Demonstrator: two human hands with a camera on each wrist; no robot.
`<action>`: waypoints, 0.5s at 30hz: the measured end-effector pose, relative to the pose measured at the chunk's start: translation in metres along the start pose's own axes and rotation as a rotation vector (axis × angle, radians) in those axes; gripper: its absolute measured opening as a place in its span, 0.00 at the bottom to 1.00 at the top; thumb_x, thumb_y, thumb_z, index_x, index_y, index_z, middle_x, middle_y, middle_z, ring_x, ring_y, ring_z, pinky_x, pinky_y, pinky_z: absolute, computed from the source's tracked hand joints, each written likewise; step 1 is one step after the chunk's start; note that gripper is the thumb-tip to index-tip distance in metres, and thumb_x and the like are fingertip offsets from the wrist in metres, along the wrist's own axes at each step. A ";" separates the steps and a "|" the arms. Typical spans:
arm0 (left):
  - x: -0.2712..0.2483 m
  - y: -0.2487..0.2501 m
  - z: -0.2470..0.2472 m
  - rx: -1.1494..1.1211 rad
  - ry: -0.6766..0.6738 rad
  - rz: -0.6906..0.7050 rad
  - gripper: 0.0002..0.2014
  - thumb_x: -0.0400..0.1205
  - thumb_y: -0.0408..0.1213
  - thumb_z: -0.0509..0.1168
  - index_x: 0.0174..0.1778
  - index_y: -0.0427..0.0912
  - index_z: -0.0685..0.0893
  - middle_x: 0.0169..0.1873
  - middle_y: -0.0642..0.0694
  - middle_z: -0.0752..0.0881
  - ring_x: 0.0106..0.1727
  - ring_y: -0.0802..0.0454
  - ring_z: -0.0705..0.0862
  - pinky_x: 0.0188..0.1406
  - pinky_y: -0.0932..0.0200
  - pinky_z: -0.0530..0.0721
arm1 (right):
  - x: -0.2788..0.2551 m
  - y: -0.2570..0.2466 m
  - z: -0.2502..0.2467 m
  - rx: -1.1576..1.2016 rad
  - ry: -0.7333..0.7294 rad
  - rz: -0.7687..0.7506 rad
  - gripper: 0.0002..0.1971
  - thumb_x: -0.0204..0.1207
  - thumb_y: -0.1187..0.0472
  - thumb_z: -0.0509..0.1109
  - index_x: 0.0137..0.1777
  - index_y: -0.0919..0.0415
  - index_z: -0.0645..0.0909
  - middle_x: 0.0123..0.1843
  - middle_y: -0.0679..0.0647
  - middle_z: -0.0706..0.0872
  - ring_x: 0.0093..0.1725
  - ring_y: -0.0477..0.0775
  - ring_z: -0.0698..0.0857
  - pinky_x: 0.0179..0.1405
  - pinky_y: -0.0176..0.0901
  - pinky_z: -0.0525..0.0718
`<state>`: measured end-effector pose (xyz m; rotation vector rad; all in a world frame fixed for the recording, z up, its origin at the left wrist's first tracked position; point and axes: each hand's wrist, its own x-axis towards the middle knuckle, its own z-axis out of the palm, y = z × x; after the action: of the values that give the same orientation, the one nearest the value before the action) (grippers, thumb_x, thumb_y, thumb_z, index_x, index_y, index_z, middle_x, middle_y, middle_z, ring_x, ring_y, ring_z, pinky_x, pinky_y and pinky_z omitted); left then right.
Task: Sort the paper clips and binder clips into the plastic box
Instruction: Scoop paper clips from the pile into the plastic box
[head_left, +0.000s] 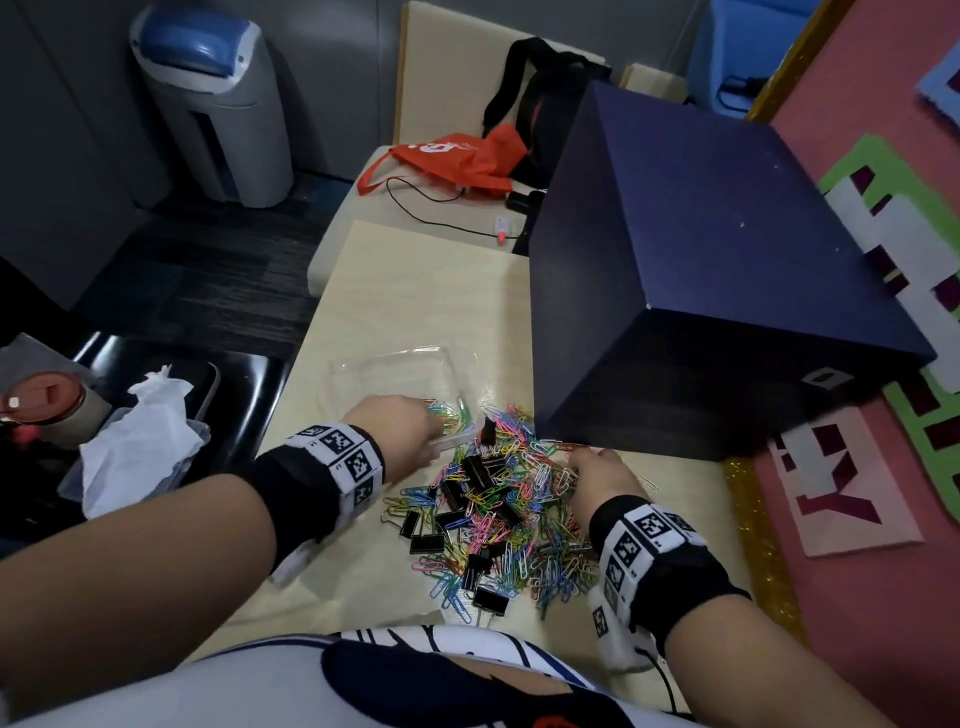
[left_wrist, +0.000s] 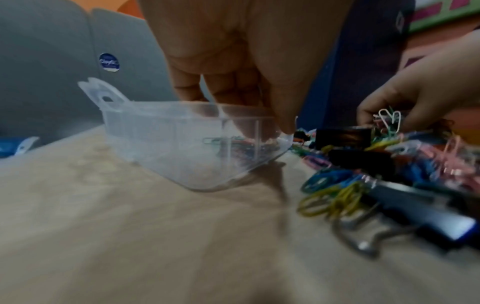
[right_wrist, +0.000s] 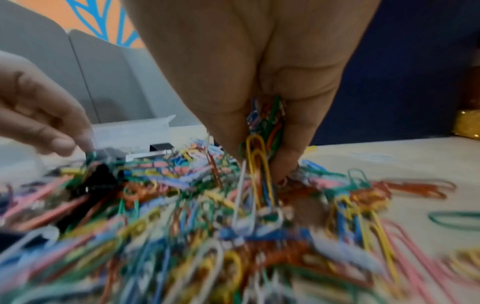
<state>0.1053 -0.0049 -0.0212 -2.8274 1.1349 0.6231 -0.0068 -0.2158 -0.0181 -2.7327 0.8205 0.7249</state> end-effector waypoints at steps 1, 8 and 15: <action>0.000 -0.001 0.000 -0.059 0.024 -0.019 0.13 0.83 0.53 0.59 0.51 0.51 0.84 0.47 0.51 0.84 0.49 0.50 0.83 0.49 0.52 0.83 | 0.000 -0.001 -0.004 -0.005 -0.011 -0.009 0.27 0.74 0.75 0.56 0.72 0.55 0.71 0.71 0.61 0.71 0.67 0.65 0.77 0.68 0.50 0.77; -0.015 -0.050 -0.013 -0.129 0.324 -0.286 0.12 0.81 0.49 0.61 0.57 0.55 0.83 0.58 0.49 0.80 0.61 0.44 0.77 0.59 0.46 0.77 | -0.005 -0.041 -0.034 -0.018 -0.004 -0.286 0.20 0.75 0.70 0.67 0.66 0.53 0.76 0.66 0.59 0.77 0.62 0.60 0.80 0.59 0.43 0.76; -0.023 -0.062 -0.003 -0.167 0.194 -0.384 0.17 0.84 0.48 0.55 0.69 0.57 0.75 0.68 0.51 0.76 0.69 0.45 0.73 0.64 0.42 0.73 | 0.002 -0.114 -0.040 0.041 0.049 -0.594 0.18 0.77 0.68 0.65 0.63 0.50 0.76 0.60 0.54 0.76 0.56 0.58 0.81 0.58 0.46 0.80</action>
<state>0.1329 0.0555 -0.0167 -3.1785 0.5451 0.4391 0.0737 -0.1352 0.0205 -2.7379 0.0056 0.5009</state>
